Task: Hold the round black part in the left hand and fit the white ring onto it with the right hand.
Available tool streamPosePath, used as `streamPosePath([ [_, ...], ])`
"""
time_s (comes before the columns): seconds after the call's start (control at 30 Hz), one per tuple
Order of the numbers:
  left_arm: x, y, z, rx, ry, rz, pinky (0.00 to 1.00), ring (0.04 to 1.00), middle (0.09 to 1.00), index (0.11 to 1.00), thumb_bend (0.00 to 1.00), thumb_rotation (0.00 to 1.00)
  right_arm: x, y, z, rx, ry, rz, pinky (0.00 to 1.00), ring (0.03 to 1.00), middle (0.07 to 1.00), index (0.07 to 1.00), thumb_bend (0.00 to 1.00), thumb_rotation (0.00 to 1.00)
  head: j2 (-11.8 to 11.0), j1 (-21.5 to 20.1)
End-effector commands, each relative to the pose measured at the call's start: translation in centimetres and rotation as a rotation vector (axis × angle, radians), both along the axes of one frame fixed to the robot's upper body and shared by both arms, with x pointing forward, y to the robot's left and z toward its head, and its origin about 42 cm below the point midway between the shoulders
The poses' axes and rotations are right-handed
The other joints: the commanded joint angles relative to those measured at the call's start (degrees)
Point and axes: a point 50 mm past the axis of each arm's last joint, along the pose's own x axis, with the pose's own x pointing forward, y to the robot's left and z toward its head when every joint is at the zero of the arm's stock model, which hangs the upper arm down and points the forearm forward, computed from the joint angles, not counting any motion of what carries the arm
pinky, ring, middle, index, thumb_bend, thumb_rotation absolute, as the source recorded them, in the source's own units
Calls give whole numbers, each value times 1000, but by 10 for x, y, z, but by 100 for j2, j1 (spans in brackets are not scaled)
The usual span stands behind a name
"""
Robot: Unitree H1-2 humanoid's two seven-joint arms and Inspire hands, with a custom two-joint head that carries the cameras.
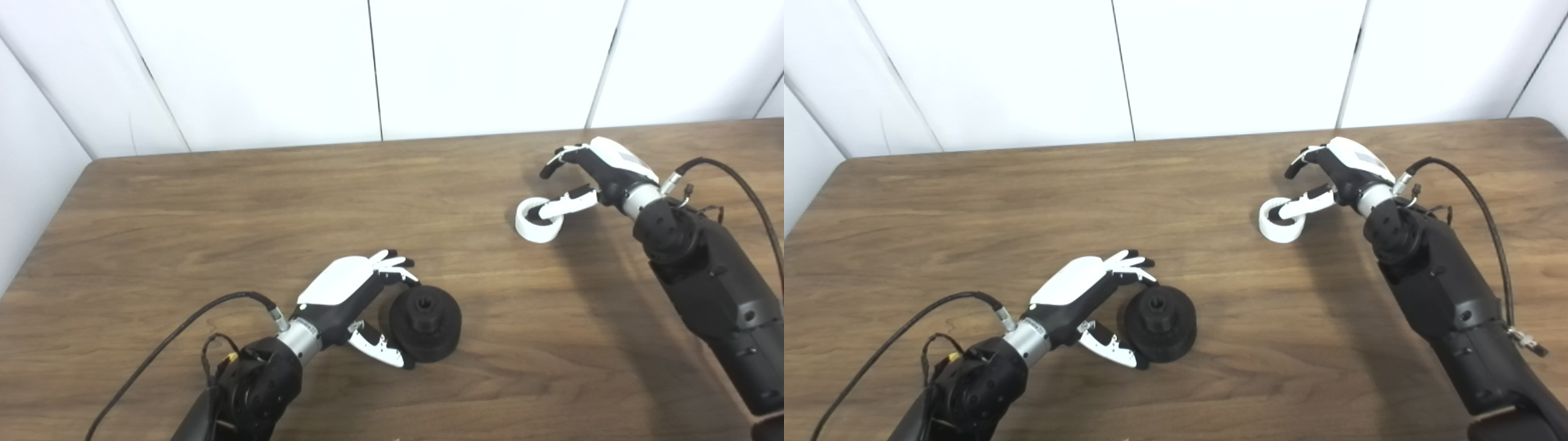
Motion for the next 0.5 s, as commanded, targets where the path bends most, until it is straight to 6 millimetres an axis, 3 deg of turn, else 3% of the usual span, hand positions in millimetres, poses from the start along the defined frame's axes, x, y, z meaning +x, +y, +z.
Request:
streamPosePath([
  [0.0, 5, 6, -4, 22, 8, 12, 897, 988, 925, 691, 840, 238, 7, 2, 37, 11, -115, 11, 911, 980, 911, 684, 945, 460, 11, -8],
  [0.47, 7, 6, -5, 20, 15, 18, 901, 991, 928, 692, 844, 236, -8, 4, 47, -13, -88, 45, 883, 977, 902, 665, 951, 444, 39, -13],
])
